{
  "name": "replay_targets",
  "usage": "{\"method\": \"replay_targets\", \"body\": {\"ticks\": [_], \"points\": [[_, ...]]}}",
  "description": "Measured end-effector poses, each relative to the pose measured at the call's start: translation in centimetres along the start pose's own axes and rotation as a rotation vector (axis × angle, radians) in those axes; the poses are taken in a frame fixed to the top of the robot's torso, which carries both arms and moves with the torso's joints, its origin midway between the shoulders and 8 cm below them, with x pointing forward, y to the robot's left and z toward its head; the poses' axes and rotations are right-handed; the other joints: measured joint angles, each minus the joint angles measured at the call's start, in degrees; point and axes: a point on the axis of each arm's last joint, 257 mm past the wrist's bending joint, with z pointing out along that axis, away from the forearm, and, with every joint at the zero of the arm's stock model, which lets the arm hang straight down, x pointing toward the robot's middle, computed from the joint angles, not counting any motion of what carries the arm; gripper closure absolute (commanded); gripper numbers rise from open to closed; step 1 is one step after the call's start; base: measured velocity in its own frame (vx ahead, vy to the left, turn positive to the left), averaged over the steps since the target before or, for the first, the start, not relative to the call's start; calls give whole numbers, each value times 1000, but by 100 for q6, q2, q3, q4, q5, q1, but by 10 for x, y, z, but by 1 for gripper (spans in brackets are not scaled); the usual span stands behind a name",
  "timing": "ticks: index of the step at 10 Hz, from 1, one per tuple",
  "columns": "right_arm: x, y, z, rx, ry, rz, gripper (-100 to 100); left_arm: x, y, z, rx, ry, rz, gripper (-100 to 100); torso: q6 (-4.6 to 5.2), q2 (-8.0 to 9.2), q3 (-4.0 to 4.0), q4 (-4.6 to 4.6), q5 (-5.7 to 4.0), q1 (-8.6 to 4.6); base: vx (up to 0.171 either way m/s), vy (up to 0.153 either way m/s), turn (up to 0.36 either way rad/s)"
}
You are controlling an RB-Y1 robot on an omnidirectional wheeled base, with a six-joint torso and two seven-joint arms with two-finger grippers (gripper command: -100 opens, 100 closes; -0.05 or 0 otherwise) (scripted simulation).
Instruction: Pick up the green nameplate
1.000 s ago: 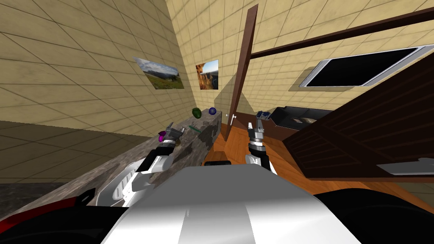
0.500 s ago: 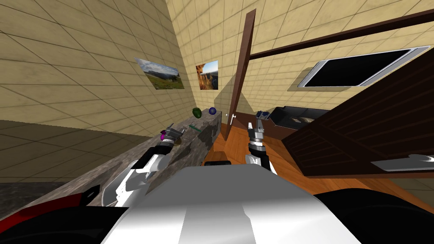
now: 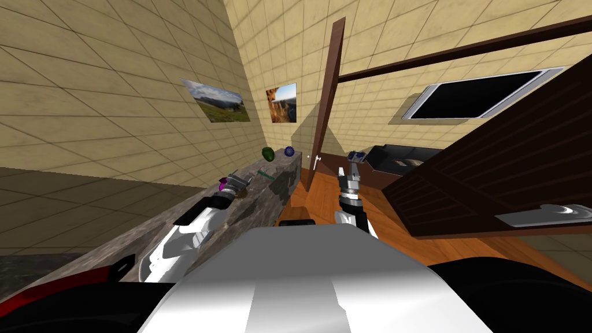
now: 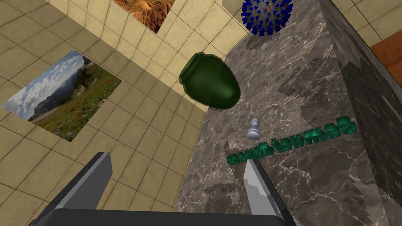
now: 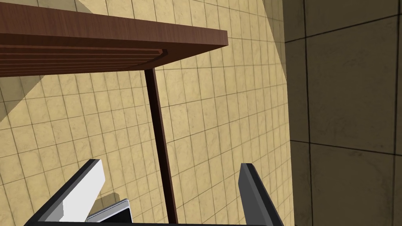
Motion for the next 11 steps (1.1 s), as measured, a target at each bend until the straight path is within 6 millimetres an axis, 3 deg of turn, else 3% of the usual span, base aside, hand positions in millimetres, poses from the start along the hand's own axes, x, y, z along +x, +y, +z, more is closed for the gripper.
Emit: {"method": "replay_targets", "body": {"ticks": [11], "points": [[0, 0, 0, 0, 0, 0, 0, -36, 30, 3, -259, -131, -126, -100, -1, -20, -12, -5, 2, 4, 26, 24, -76]]}}
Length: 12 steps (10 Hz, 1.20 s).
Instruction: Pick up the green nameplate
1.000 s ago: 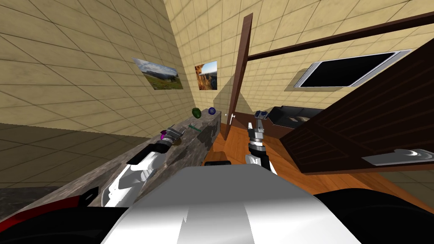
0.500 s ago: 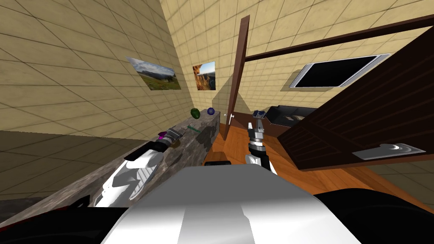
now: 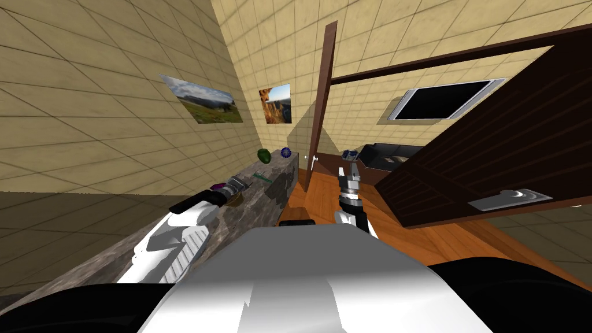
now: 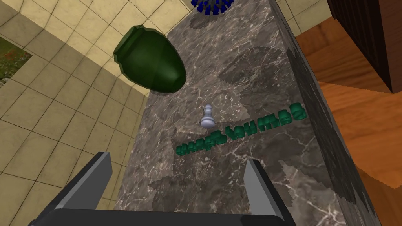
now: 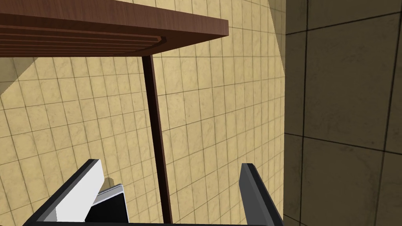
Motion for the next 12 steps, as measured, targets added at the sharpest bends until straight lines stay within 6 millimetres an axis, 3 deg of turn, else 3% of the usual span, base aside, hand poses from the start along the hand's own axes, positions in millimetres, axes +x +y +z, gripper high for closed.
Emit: {"method": "replay_targets", "body": {"ticks": [12], "points": [[0, 0, 0, 0, 0, 0, 0, -48, 22, -2, -251, -212, -52, -100, -2, -8, -5, -2, 1, 0, 58, 35, -105]]}}
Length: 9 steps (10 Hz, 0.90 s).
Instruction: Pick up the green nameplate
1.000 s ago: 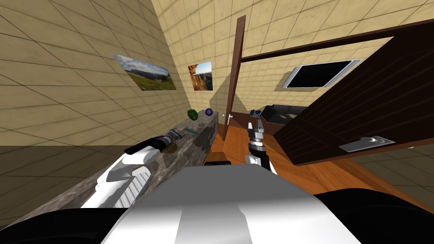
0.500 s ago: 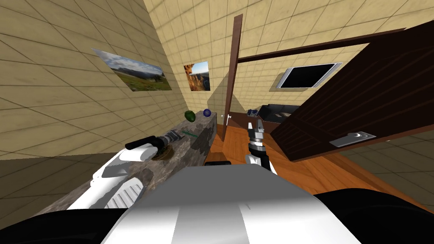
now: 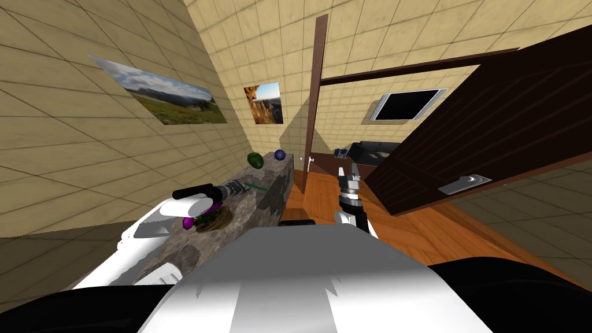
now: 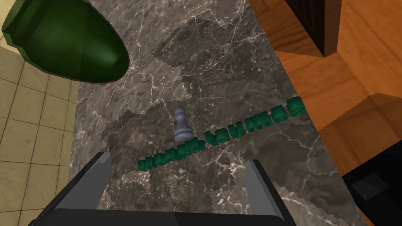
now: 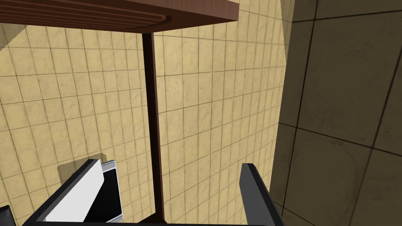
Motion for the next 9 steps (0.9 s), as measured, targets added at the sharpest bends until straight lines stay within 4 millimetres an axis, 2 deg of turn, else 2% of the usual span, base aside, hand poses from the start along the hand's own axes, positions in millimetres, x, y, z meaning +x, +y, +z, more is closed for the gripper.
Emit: {"method": "replay_targets", "body": {"ticks": [9], "points": [[0, 0, 0, 0, 0, 0, 0, -46, 17, -7, -171, -212, -38, -100, 1, -1, -1, 0, -1, -2, 55, 45, -115]]}}
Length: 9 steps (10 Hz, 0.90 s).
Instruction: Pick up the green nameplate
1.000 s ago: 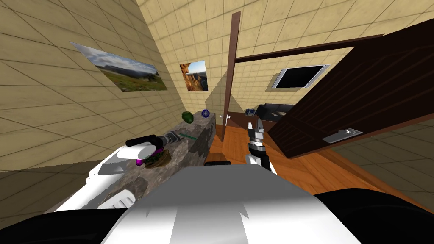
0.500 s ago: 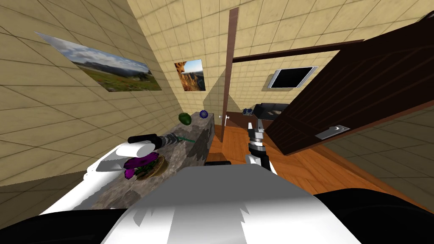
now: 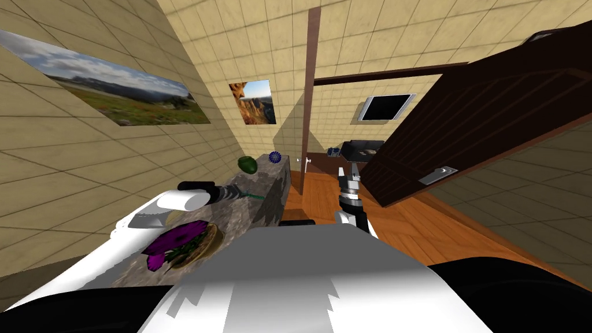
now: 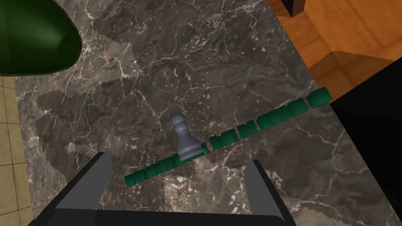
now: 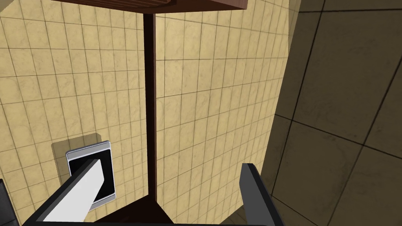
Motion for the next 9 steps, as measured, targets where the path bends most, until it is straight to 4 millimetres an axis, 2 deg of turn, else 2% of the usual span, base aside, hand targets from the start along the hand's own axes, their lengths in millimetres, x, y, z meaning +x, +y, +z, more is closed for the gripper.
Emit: {"method": "replay_targets", "body": {"ticks": [5, 6, 7, 9], "points": [[0, 0, 0, 0, 0, 0, 0, -40, 24, -1, -115, -141, -45, -100, -3, 6, 3, 1, -2, -12, 41, 26, -74], [0, 0, 0, 0, 0, 0, 0, -40, 26, -1, -118, -146, -48, 0, -4, 13, 7, 3, -3, -16, 0, 0, 0], [0, 0, 0, 0, 0, 0, 0, -40, 25, -1, -118, -145, -48, -100, -4, 19, 11, 4, -3, -18, 53, -43, 106], [0, 0, 0, 0, 0, 0, 0, -49, 21, 0, -126, -146, -42, -100, -4, 1, 0, 0, -8, -40, 83, -76, 96]]}}
